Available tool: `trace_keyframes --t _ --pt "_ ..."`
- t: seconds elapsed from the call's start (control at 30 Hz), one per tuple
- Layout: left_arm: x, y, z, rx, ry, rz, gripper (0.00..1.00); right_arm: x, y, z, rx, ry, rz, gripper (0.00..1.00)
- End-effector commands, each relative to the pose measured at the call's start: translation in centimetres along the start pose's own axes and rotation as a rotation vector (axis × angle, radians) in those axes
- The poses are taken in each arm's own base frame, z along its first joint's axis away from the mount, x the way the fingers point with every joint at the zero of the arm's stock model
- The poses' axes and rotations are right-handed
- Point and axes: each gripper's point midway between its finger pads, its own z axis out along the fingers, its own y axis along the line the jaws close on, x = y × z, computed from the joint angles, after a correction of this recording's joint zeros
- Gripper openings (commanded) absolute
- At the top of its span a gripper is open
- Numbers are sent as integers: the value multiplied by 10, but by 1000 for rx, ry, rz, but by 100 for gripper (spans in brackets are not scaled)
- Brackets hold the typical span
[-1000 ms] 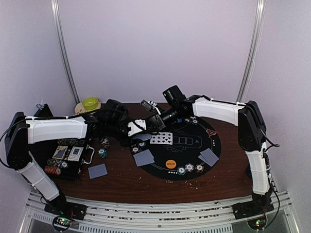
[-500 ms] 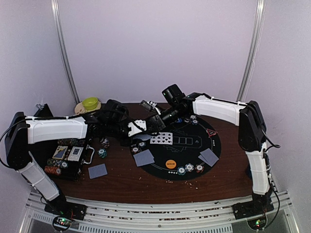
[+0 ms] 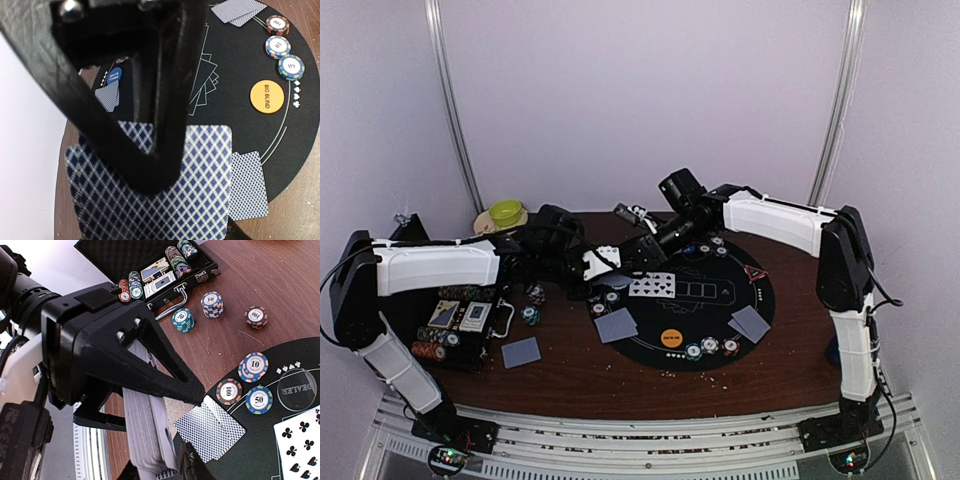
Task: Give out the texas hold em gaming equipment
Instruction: Pass from the right arm to the left, then pick up the poker card from the face-down deck piles.
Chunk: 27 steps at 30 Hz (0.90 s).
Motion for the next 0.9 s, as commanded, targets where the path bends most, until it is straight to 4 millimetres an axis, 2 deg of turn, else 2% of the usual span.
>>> trace_keyframes --t 0.0,0.3,0.43,0.67,0.8,0.87 --pt "-9 6 1 -17 -37 12 54 -13 11 -21 18 -25 -55 24" --pt "-9 6 2 -17 -36 12 55 -11 14 -30 48 -8 -91 16" --pt "-9 6 2 -17 -37 12 55 -13 18 -35 55 -10 -110 16" --pt "-10 6 1 -16 -39 12 55 -13 22 -41 70 -9 -133 23" --pt "-9 6 1 -16 -37 12 55 -12 22 -41 74 -6 -136 22" --pt "-10 6 1 -18 -39 11 55 -12 22 -41 71 -5 -136 18"
